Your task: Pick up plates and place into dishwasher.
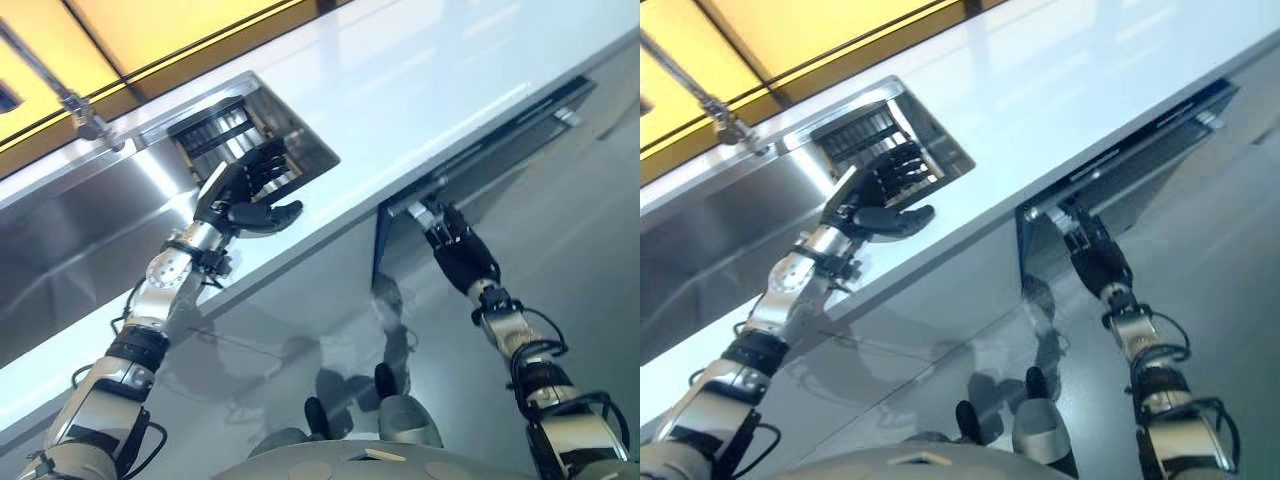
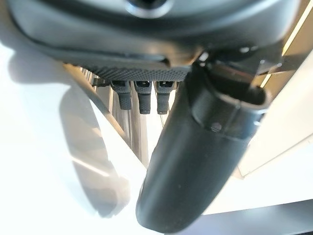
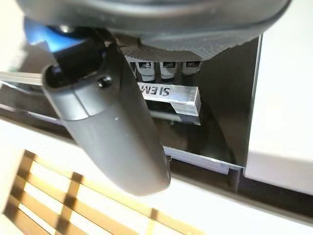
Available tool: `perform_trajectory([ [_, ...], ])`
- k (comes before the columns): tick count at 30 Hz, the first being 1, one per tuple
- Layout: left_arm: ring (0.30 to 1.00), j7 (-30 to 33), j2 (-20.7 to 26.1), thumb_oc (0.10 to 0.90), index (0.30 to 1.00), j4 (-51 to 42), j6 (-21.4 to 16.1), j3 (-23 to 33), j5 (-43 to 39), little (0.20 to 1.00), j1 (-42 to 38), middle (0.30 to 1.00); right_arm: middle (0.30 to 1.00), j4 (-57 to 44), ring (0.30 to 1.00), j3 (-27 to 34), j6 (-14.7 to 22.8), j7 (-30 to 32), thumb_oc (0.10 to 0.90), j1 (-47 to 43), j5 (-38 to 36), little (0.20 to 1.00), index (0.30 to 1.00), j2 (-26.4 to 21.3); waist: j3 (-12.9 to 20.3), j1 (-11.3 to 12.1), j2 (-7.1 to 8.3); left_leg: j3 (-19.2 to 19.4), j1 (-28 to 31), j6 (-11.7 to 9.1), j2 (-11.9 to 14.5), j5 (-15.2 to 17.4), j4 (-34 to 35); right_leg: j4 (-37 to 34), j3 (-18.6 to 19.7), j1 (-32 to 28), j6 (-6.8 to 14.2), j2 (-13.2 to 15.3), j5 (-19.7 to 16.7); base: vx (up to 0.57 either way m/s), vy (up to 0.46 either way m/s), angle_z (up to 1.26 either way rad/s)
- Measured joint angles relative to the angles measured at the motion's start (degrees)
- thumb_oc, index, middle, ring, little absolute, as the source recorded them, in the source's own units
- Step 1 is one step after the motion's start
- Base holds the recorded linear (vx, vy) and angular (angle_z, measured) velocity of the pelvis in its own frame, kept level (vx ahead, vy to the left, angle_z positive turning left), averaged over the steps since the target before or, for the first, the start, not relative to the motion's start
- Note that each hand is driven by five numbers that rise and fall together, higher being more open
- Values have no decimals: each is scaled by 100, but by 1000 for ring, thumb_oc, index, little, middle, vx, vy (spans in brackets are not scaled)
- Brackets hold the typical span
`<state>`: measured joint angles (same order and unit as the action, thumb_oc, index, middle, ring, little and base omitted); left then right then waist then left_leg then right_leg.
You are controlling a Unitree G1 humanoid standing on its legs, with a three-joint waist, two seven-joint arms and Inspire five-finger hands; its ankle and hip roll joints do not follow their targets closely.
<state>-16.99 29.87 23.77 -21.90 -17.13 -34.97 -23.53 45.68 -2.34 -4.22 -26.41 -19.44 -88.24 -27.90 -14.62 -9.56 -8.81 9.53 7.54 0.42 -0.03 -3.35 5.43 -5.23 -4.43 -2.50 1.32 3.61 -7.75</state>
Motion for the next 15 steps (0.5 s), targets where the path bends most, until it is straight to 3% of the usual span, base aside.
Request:
perform_trajectory([
  [10,900,-22,8,800,900,153,-36,-56,-1,900,-24,900,900,34,900,37,-81,-39,800,-12,140,900,900,-54,-14,-6,-7,-74,25,-56,18,31,5,-2,-63,-90,37,-16,59,5,4,5],
  [15,900,-81,9,800,900,145,-72,-58,-1,900,-25,900,900,35,900,161,49,-28,800,-24,1150,900,900,-102,-20,-12,3,-69,29,-35,9,13,4,-2,-63,-92,36,-8,58,0,0,0],
])
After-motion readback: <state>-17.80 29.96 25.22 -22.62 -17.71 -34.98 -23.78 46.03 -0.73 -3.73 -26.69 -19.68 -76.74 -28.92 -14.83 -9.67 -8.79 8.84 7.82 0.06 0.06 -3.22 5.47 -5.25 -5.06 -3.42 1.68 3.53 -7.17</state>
